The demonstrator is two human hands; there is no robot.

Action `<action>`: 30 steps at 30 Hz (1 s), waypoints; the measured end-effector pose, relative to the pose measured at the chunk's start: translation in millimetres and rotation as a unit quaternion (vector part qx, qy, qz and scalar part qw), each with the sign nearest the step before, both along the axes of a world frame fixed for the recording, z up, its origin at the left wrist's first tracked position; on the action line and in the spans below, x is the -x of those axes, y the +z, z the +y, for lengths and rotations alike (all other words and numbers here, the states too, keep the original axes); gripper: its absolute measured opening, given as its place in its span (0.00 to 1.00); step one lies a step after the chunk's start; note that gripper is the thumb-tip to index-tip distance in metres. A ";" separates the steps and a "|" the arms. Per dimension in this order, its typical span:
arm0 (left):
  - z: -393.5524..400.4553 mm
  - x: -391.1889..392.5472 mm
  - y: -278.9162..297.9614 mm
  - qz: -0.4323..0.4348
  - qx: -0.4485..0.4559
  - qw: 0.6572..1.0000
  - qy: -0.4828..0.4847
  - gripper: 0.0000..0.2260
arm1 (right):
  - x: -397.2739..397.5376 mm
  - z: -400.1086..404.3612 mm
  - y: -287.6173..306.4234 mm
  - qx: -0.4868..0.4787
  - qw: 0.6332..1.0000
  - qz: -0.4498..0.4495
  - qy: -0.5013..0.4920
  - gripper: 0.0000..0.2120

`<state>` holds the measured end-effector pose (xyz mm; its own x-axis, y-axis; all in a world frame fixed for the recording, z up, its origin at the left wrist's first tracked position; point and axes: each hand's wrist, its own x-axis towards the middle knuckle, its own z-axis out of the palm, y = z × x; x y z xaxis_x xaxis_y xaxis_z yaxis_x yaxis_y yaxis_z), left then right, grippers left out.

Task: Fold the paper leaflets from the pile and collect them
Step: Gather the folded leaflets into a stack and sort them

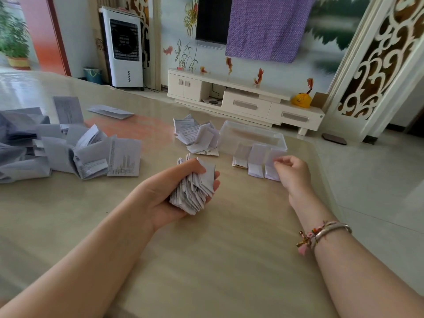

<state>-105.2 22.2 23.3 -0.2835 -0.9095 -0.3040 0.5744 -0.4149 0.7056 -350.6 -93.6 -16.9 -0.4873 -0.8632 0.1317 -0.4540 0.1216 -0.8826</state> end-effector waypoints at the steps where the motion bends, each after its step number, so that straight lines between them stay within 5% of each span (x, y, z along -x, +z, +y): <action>1: -0.5 0.1 -0.3 -0.004 -0.001 1.000 0.002 0.15 | -2.3 0.6 0.4 -0.012 1.000 0.014 0.005 0.05; 8: -2.7 -0.2 -4.0 -0.021 0.019 1.000 0.002 0.15 | -2.9 10.2 1.8 -0.043 0.998 0.051 0.018 0.15; 14: -6.0 -0.8 -3.5 -0.014 0.003 0.999 0.032 0.17 | -17.5 45.6 23.3 0.078 0.987 -0.103 0.092 0.23; 18: -8.3 -1.0 -4.4 -0.001 -0.010 0.998 0.064 0.09 | -36.3 72.4 39.4 0.052 0.922 -0.278 0.266 0.15; 20: -9.4 -1.1 -5.6 -0.007 -0.011 0.997 0.074 0.06 | -48.6 81.8 45.0 0.025 0.915 -0.260 0.307 0.06; 27: -9.5 2.0 -8.4 -0.025 0.033 0.997 0.064 0.08 | -81.1 90.7 36.8 0.020 0.921 -0.166 0.351 0.10; 30: -11.1 0.8 -11.2 -0.019 0.046 0.997 0.063 0.12 | -90.6 95.3 35.6 0.014 0.908 -0.194 0.372 0.11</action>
<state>-106.0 11.1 12.1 -0.1556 -0.9616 -0.2261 0.5902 -0.2740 0.7593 -260.0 1.7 18.6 0.2153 -0.9711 0.1029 -0.0558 -0.1175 -0.9915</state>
